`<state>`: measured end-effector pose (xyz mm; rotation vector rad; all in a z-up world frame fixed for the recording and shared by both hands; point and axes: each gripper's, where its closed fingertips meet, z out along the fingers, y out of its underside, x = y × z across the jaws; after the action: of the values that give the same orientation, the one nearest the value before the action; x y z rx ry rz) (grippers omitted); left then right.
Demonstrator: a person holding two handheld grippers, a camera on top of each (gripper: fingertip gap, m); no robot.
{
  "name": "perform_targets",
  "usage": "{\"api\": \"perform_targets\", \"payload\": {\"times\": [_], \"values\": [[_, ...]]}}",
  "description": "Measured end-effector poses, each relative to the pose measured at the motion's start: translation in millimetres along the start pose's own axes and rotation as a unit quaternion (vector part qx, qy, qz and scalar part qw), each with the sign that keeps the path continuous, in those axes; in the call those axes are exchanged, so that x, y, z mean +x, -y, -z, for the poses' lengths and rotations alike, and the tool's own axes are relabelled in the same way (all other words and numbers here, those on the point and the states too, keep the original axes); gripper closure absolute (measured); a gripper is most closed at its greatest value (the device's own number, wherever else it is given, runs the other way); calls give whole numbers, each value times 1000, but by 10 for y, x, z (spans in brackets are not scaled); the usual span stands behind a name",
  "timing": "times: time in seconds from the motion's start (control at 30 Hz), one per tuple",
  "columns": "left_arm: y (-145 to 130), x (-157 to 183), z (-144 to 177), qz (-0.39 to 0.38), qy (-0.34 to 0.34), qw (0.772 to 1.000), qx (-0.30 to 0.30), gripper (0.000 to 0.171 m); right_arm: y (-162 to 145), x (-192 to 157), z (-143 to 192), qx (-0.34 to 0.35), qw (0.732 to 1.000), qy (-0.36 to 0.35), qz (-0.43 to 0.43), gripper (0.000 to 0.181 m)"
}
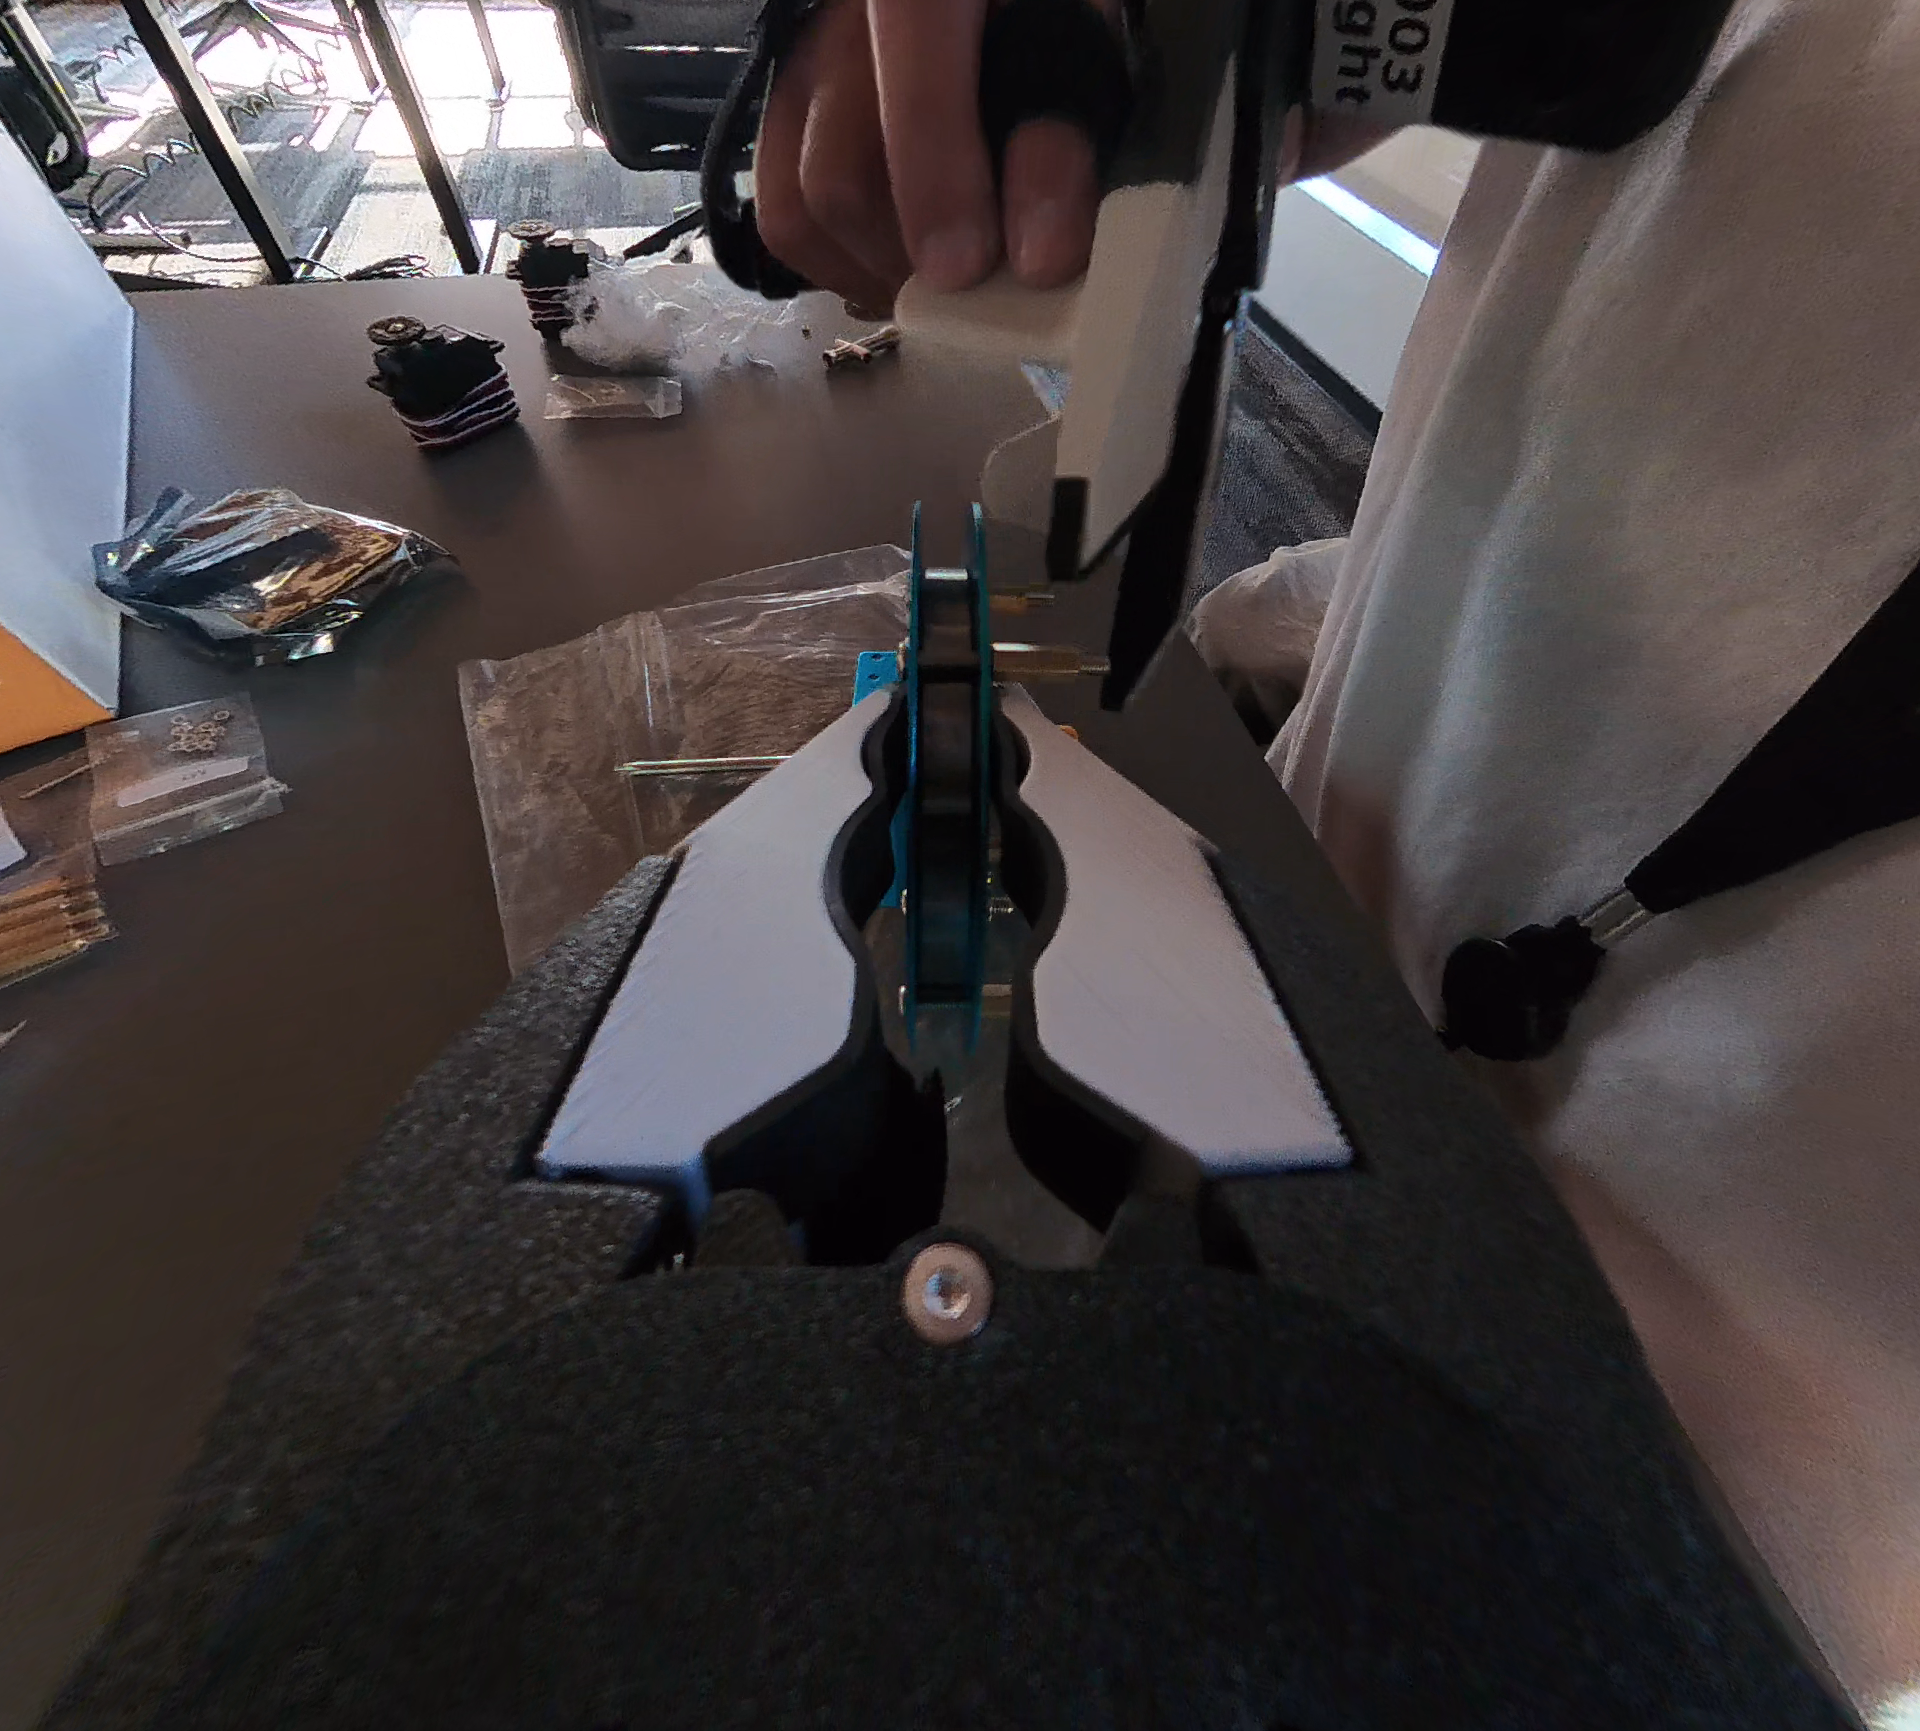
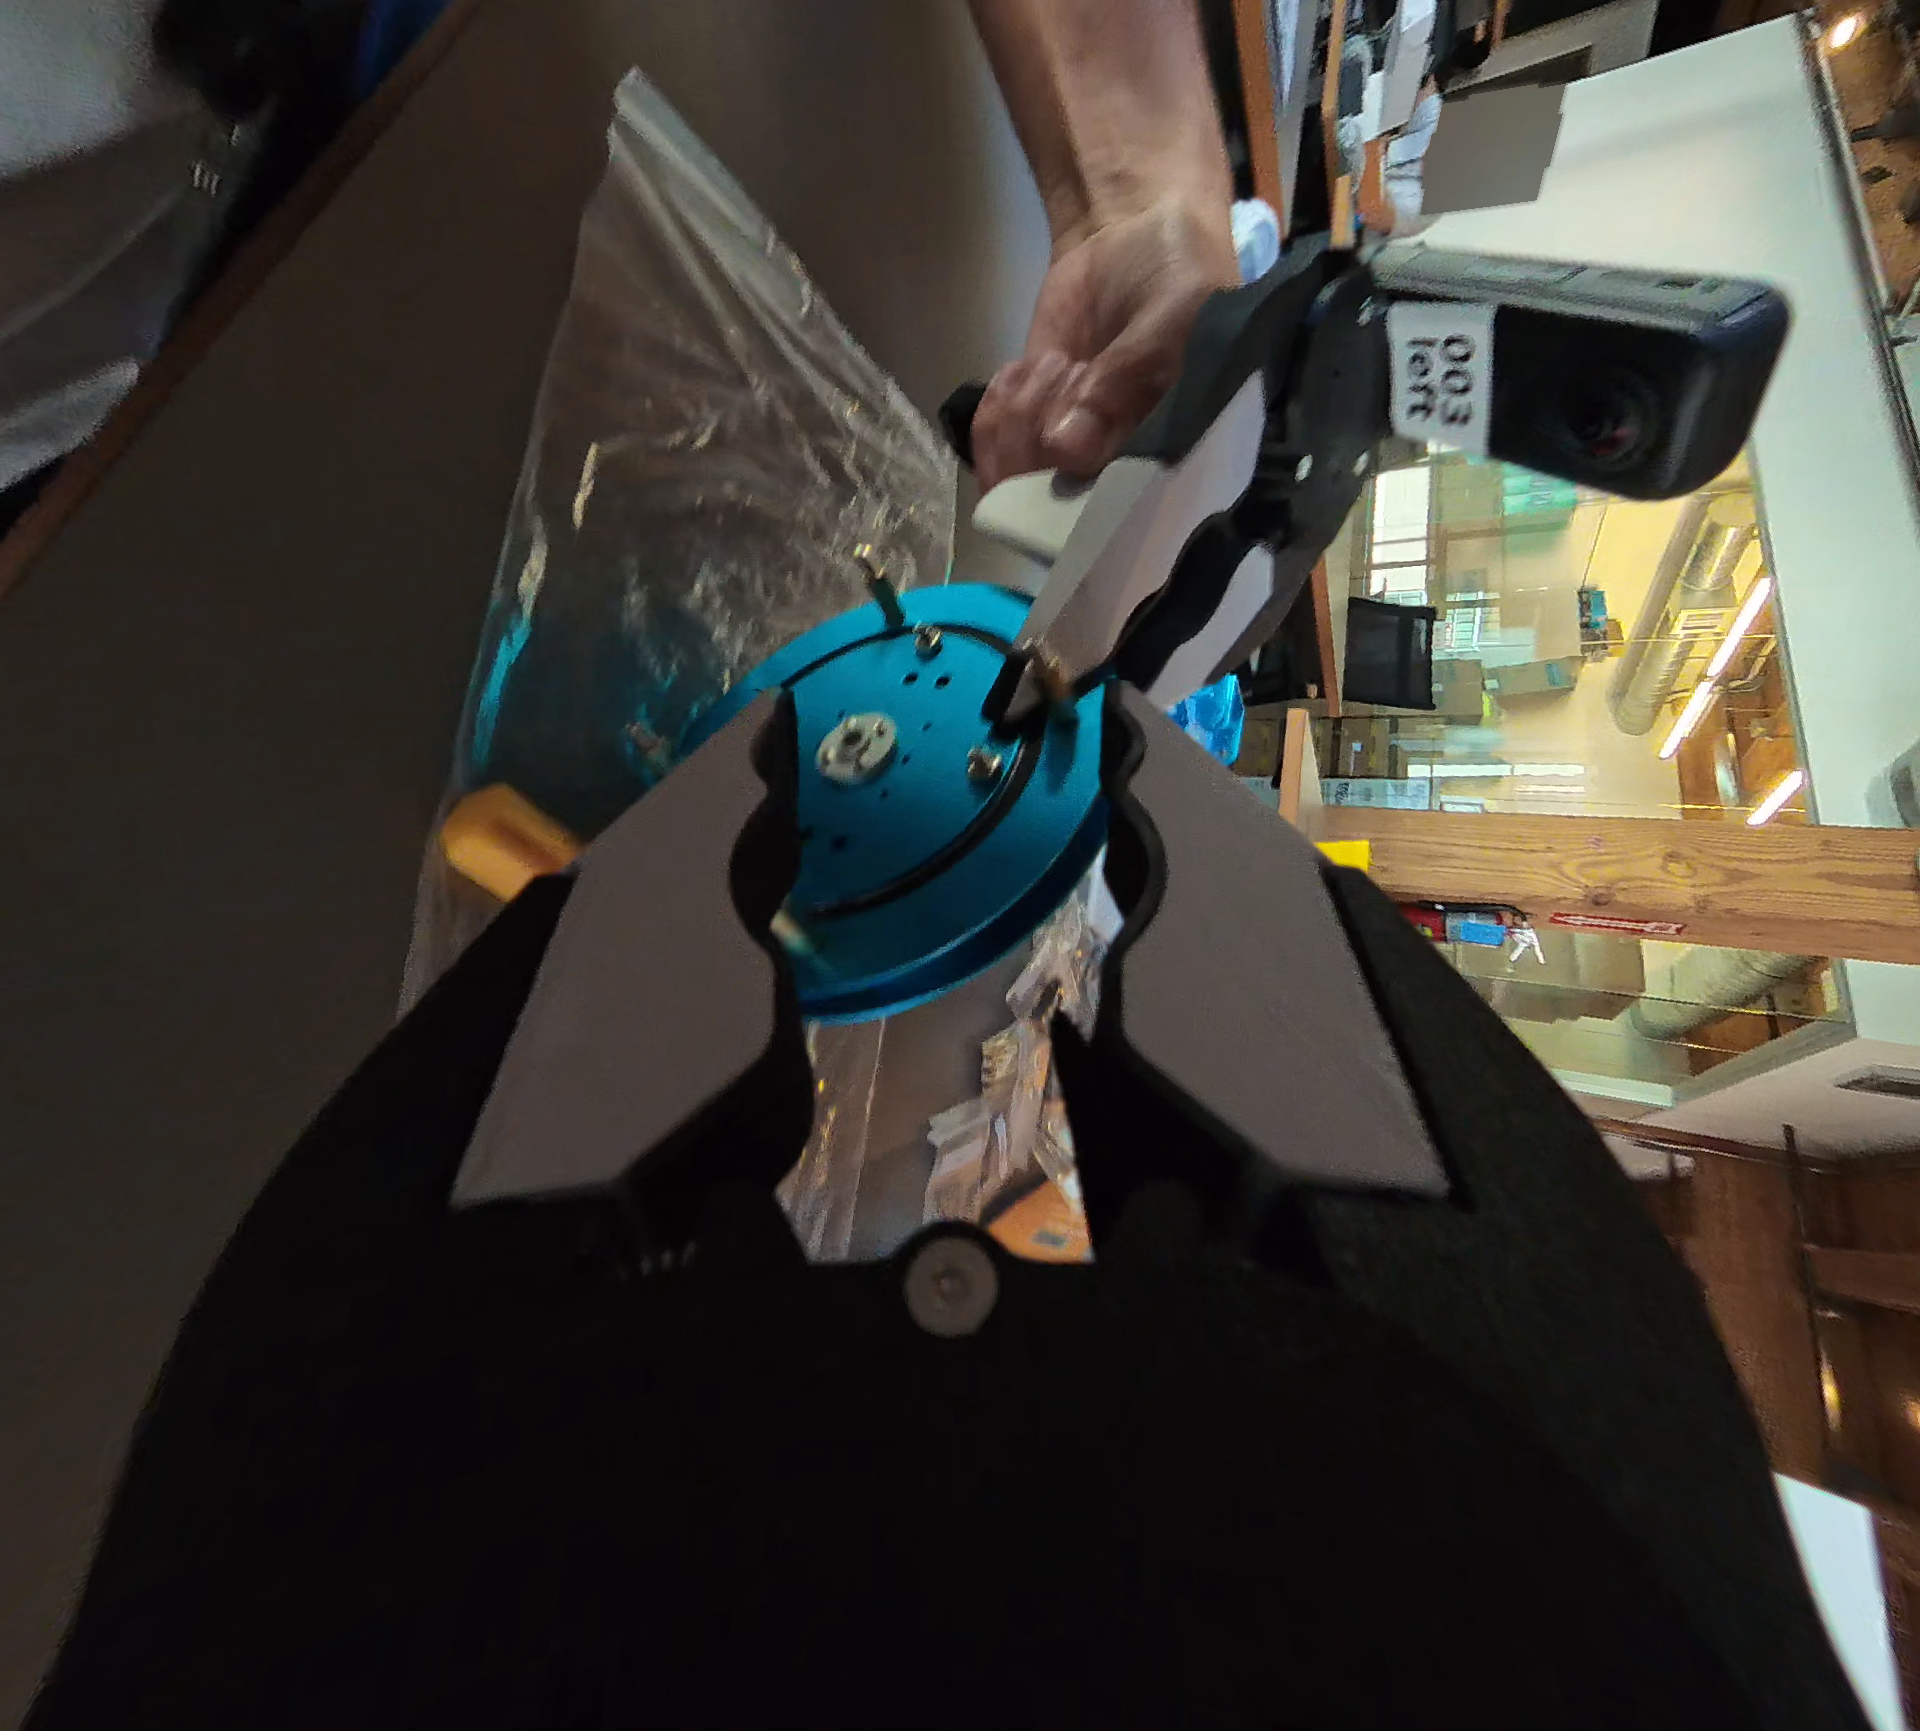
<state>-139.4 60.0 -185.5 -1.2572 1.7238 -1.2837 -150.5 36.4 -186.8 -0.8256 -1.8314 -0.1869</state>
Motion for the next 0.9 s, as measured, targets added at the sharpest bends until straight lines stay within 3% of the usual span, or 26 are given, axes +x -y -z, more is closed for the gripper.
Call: {"api": "perform_targets", "payload": {"times": [0.13, 0.33, 0.53, 0.6, 0.63, 0.7, 0.9], "values": [[6, 42, -45, 0, -9, 1000, 1, 158, 3, -39, -156, -11, 1000, 11, 8, 121], [-74, 17, -70, -13, 4, 1000, -12, 159, -60, -70, -14, -29, 999, 17, -8, 124], [-73, 24, -73, -26, 4, 1000, -13, 159, -11, -129, -144, -36, 999, 28, -6, 113], [-75, 10, -75, -27, 9, 999, -16, 159, -51, -123, -50, -45, 999, 22, -13, 112], [-77, 19, -72, -28, 5, 999, -17, 158, -62, -113, 19, -52, 998, 25, -24, 124], [-75, 29, -74, -30, 4, 999, -17, 159, -35, -40, 76, -49, 998, 12, -30, 122], [-75, 40, -78, -36, 9, 999, -22, 159, 12, -133, -166, -56, 998, 30, -8, 114]]}}
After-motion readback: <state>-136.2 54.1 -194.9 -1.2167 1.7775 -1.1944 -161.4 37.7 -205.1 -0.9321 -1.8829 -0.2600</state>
